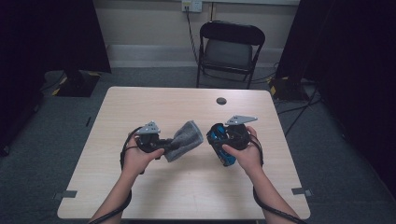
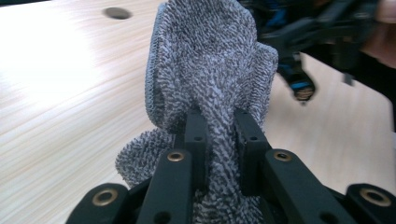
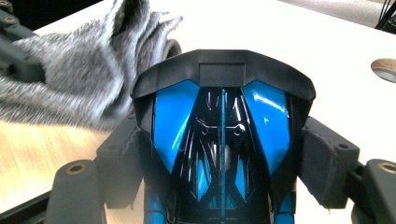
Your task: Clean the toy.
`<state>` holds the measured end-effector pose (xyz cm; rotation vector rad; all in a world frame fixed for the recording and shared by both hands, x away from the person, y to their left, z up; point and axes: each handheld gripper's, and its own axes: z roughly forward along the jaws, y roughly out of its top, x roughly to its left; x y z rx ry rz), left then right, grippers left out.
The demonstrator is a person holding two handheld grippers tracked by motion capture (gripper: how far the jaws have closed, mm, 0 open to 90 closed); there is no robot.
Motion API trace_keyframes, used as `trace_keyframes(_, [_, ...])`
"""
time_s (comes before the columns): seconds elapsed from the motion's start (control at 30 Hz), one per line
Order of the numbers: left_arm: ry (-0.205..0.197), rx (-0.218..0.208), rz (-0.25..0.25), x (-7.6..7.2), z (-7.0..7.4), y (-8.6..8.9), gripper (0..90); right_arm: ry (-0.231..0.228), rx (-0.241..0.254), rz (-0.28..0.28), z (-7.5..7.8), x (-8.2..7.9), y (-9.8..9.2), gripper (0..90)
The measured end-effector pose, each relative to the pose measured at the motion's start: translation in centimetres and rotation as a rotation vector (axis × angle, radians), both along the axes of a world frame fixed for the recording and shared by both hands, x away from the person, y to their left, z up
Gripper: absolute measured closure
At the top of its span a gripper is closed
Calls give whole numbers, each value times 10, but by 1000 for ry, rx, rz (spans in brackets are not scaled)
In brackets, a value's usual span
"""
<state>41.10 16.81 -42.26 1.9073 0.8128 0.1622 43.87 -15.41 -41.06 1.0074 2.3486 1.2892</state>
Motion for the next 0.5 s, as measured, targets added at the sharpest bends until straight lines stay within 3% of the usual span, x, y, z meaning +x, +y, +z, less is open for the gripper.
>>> trace_keyframes(0.13, [0,13,97,6,-3,6,785,-9,2,23,4,-3,5,256])
trace_keyframes(0.23, [-13,0,134,10,-2,1,785,-16,6,36,6,-5,11,255])
trace_keyframes(0.33, [-31,-11,137,12,0,-10,783,-24,9,41,7,-5,17,256])
trace_keyframes(0.5, [-55,-28,101,13,4,-30,783,-22,10,49,5,-6,25,256])
